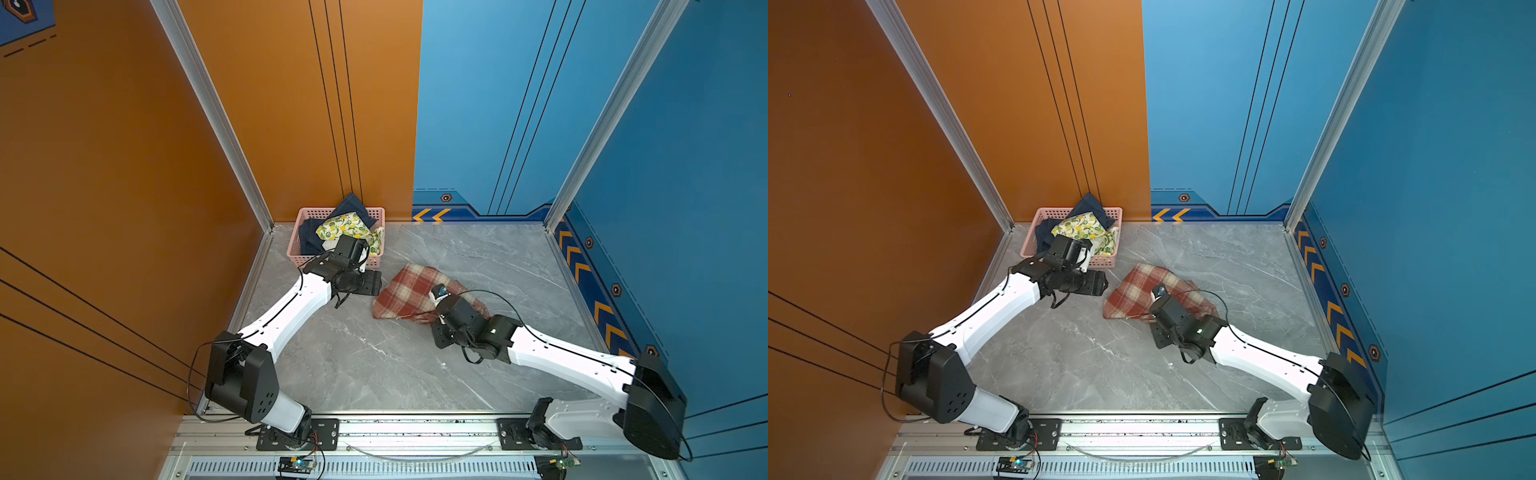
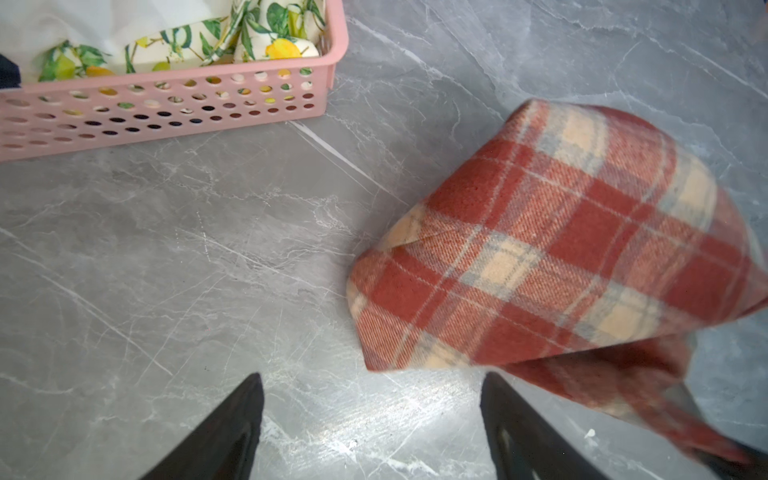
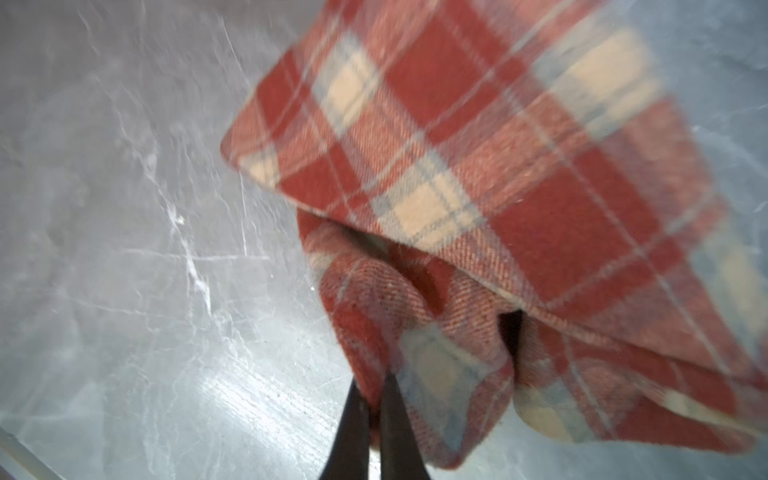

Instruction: Fold and stack the skirts

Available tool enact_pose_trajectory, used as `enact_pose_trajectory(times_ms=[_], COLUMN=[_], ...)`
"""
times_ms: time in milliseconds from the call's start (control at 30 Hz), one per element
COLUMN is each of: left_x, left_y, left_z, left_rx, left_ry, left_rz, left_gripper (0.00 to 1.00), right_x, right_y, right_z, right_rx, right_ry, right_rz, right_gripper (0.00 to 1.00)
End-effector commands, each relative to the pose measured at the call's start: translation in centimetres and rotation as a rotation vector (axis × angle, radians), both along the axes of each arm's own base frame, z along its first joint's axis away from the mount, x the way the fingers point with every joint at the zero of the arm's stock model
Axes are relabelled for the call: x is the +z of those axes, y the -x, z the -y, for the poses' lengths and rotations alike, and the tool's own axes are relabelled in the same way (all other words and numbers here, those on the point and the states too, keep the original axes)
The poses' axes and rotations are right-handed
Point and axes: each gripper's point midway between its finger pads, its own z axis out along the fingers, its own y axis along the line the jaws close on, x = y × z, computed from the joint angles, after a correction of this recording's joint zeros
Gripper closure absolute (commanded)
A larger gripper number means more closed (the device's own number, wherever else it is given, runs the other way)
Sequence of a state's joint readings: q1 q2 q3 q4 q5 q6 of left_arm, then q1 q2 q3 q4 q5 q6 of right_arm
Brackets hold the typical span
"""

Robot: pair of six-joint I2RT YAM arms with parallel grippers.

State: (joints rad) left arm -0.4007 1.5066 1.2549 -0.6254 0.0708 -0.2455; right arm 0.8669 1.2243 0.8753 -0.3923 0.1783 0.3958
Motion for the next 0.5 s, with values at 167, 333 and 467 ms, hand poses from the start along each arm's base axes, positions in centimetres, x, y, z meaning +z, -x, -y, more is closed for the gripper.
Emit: enact_pose_trajectory(times_ms=[167,333,467], left_x=[0.3,0.1,-0.1], left_y=[0.6,1.3,2.3], left_z=[1.4,3.1,4.1], left_rx=[-0.068,-0.122,-0.167], left_ry=[0.039,0.075,0.092], left_rz=[0.012,0.011,0.011], left_gripper=[0.22,0.24,0.24], right_x=[7.8,9.4,13.2], right_y=[-1.3,-2.5,-3.7], right_z=[5.8,6.3,5.7], right_rx=[-0.114,-0.138,-0.125], right_ry=[-0.168,-0.152,-0.152], right_rz=[0.103,0.123,0.185], right_gripper=[1.0,1.0,1.0])
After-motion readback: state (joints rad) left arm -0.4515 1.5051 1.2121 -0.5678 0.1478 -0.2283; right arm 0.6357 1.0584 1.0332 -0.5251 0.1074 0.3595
